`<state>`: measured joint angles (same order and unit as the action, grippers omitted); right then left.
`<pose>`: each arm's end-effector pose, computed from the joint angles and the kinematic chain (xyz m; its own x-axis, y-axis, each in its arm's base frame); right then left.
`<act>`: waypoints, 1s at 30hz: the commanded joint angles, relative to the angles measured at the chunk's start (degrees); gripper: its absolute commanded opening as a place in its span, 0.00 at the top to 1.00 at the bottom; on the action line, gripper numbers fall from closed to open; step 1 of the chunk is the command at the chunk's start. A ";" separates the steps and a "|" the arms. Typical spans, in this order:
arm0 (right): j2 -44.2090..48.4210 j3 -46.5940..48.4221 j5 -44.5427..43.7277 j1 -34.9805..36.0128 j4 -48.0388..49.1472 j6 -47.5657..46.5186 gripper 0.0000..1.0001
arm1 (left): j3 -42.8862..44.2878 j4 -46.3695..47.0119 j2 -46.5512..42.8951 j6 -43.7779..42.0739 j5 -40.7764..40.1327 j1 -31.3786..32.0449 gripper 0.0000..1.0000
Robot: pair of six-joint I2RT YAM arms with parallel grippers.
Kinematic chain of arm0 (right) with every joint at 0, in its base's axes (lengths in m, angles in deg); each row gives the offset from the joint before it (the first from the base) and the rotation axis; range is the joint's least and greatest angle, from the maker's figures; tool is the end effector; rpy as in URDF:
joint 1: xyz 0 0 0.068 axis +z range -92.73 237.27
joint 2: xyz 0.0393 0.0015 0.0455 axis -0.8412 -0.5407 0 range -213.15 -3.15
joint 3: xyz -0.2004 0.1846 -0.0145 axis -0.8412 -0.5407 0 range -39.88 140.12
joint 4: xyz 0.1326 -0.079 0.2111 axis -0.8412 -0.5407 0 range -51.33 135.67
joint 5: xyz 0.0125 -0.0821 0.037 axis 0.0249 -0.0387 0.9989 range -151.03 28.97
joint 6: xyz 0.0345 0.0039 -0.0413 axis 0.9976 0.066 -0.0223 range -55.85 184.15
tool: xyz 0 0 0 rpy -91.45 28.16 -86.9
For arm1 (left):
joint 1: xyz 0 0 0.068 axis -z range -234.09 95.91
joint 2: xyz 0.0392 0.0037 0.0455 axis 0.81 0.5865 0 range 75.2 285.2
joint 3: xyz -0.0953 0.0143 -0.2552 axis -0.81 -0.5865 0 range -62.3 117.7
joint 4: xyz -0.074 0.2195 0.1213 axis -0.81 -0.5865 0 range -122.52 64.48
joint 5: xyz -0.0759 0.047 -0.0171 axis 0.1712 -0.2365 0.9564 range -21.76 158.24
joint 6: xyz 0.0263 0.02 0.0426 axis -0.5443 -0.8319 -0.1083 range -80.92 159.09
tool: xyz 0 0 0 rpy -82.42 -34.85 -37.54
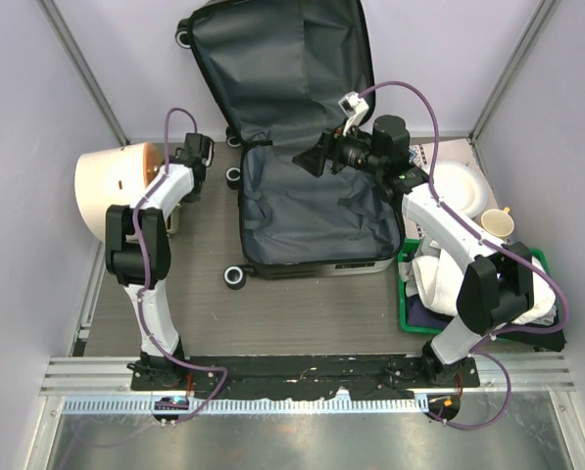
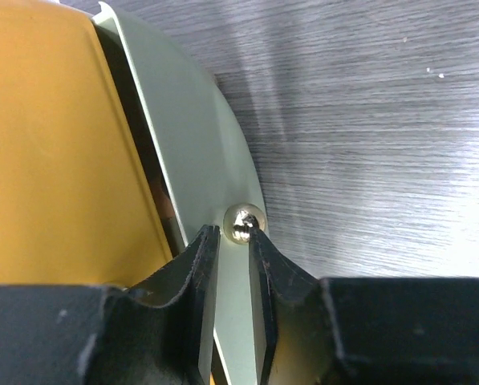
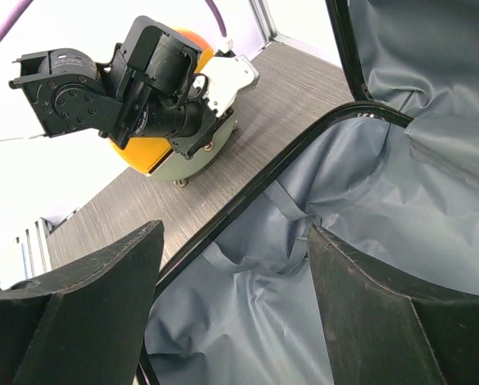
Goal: Open, take out, and arrange the luggage
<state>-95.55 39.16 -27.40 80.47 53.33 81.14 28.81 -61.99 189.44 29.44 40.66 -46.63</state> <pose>0.3475 0.1704 0.3687 -0.3313 0.1229 -0.9355 -0.7714 0.5357 0.3435 0.4292 -0.0396 0.2221 -0.8627 0.2628 -0.4321 0.0277 0.8777 0.4784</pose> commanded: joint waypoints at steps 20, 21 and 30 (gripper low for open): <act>2.13 -0.47 -0.14 -1.76 2.44 -0.29 0.22 | -2.69 2.19 -7.00 -6.43 7.70 1.85 0.67; 2.48 -1.17 -0.23 -1.93 2.62 -0.12 0.22 | -2.95 2.28 -7.53 -6.61 7.88 3.42 0.66; 4.60 -2.06 -0.67 -4.39 1.66 -0.56 0.22 | 4.68 -2.29 -12.28 0.15 17.89 4.58 0.61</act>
<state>-94.74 36.58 -27.51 77.41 53.29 81.16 28.39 -62.45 182.11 25.41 52.14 -41.32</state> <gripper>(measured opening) 0.781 0.381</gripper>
